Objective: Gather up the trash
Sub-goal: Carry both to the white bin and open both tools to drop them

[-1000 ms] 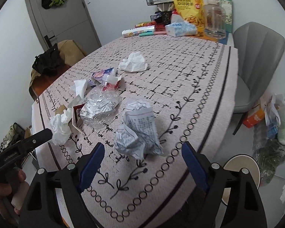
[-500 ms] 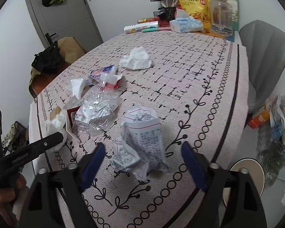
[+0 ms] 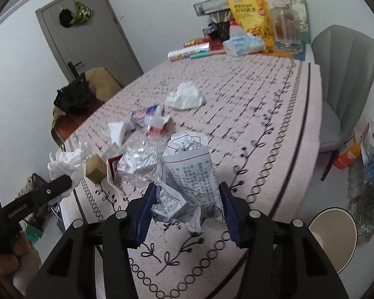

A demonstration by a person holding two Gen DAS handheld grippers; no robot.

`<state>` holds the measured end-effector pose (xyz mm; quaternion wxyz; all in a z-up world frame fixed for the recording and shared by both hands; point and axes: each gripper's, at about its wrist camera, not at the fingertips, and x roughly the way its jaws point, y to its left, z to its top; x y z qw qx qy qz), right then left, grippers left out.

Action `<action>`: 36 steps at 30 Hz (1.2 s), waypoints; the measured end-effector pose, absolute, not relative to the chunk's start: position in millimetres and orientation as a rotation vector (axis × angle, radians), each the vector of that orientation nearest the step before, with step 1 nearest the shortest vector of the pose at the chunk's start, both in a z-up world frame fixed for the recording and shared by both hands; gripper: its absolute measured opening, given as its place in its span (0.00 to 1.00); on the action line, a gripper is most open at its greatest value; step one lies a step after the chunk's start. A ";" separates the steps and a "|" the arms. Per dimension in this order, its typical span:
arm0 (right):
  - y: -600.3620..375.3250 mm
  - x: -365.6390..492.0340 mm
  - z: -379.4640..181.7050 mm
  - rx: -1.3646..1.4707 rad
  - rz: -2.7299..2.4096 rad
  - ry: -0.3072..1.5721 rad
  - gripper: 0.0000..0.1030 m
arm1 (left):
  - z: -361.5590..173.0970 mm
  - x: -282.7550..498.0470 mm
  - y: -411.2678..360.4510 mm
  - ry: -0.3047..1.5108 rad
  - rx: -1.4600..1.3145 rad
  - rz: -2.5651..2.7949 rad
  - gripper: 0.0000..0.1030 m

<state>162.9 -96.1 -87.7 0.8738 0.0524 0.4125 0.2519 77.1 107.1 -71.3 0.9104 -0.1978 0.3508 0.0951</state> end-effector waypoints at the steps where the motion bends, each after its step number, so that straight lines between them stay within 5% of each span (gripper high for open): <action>1: -100.5 162.7 -86.5 0.115 0.519 0.854 0.49 | -70.6 79.2 103.7 0.726 -0.400 0.190 0.08; 19: -248.4 167.5 -88.4 0.259 0.189 0.795 0.49 | -54.7 156.8 -23.5 0.782 -0.223 -0.080 0.08; 36: -392.0 193.8 -176.4 0.373 -0.081 0.879 0.50 | -110.3 239.4 -164.4 0.979 -0.144 -0.344 0.08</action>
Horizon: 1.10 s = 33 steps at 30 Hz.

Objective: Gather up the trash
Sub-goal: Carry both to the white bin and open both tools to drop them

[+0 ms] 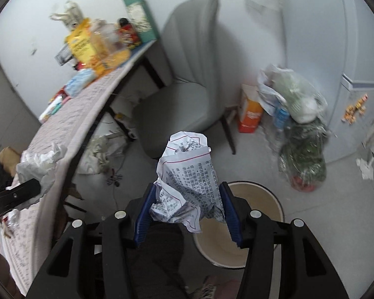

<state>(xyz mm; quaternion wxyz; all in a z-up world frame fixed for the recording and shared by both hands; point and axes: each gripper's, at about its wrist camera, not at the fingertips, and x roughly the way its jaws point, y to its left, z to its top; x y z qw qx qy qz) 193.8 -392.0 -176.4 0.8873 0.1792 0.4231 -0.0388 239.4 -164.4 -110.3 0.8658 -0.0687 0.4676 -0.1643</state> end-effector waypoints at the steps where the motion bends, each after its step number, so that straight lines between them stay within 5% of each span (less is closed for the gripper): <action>1: -398.7 194.5 -182.6 0.383 -0.090 0.885 0.50 | -113.7 241.0 -170.3 0.989 -0.140 -0.350 0.08; 11: -456.4 191.5 -215.5 0.480 -0.161 0.897 0.80 | -163.6 265.8 -227.8 1.135 -0.146 -0.423 0.08; 23: -499.1 152.3 -203.8 0.521 -0.275 0.889 0.82 | -212.2 271.7 -302.5 1.237 -0.118 -0.526 0.08; 25: -504.8 146.0 -202.0 0.533 -0.299 0.885 0.82 | -219.4 274.7 -310.9 1.267 -0.110 -0.538 0.15; 30: -515.4 134.7 -191.0 0.544 -0.338 0.863 0.82 | -217.0 276.0 -312.5 1.259 -0.177 -0.579 0.67; 33: -512.0 134.5 -180.8 0.531 -0.341 0.849 0.82 | -203.1 275.7 -301.6 1.224 -0.185 -0.569 0.76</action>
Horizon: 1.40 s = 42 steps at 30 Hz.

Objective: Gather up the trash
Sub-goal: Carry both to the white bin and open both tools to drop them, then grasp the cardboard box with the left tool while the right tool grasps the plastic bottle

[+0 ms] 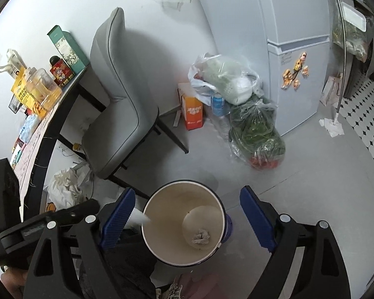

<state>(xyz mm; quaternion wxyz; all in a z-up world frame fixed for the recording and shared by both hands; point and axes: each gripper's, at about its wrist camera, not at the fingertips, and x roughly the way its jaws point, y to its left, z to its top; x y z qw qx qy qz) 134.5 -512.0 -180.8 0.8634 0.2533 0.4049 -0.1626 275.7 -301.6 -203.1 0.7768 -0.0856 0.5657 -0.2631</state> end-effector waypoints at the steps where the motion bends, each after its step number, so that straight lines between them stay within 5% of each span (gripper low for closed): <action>1: -508.1 135.9 -176.8 0.524 -0.334 0.845 0.82 | -199.0 275.9 -297.1 1.213 -0.187 -0.564 0.77; 8: -468.0 147.1 -146.8 0.487 -0.283 0.795 0.93 | -147.8 275.2 -241.6 1.055 -0.228 -0.482 0.90; 25: -335.7 165.2 -83.6 0.332 -0.145 0.729 0.93 | -60.8 224.6 -65.9 0.821 -0.321 -0.318 0.94; 42: -167.7 175.0 -64.4 0.134 0.161 0.684 0.93 | -57.6 147.7 73.0 0.689 -0.322 0.007 0.94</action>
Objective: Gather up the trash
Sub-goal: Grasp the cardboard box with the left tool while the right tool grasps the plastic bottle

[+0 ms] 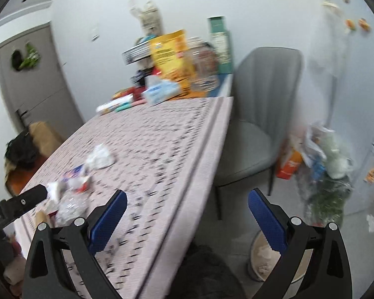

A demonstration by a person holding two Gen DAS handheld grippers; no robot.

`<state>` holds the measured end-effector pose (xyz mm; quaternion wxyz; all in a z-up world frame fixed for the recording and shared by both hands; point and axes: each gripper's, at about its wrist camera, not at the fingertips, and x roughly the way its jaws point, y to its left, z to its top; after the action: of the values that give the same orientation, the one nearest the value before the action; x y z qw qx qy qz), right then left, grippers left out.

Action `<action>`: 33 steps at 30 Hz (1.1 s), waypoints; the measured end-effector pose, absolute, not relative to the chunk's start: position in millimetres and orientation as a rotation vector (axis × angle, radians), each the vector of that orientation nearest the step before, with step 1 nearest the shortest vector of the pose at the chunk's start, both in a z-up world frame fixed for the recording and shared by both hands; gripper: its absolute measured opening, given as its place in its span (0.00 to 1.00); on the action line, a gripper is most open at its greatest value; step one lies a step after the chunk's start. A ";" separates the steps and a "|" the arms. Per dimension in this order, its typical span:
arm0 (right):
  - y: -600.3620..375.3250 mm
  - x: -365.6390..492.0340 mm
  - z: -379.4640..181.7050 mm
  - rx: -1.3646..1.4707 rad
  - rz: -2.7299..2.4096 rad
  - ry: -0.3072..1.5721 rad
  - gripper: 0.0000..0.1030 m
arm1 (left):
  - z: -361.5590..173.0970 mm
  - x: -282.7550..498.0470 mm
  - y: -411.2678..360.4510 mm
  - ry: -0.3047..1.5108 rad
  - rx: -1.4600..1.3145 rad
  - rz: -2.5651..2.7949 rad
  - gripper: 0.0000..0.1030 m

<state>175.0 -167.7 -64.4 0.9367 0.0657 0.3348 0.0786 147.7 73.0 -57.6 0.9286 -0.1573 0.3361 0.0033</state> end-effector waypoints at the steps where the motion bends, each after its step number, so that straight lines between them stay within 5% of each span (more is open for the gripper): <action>1: -164.0 175.2 -65.5 0.129 0.168 0.689 0.93 | -57.9 143.3 77.3 0.685 -0.320 0.017 0.94; 13: -101.2 180.9 -83.0 0.106 0.395 0.791 0.92 | -87.0 119.1 158.9 0.719 -0.440 0.169 0.94; 20: -71.8 188.5 -99.9 0.117 0.489 0.882 0.81 | -114.8 116.5 189.3 0.758 -0.518 0.221 0.94; 29: -50.6 194.1 -107.6 0.112 0.531 0.923 0.73 | -128.3 128.6 187.0 0.788 -0.491 0.231 0.82; 31: -46.0 195.6 -108.0 0.111 0.542 0.927 0.73 | -127.6 130.8 186.9 0.790 -0.486 0.233 0.75; 33: -40.7 196.7 -108.0 0.109 0.557 0.927 0.73 | -127.7 133.3 184.9 0.797 -0.454 0.256 0.55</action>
<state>196.7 -40.7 -108.0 0.8559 0.0518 0.4410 0.2652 133.3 184.9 -127.7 0.8887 -0.2184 0.3837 0.1233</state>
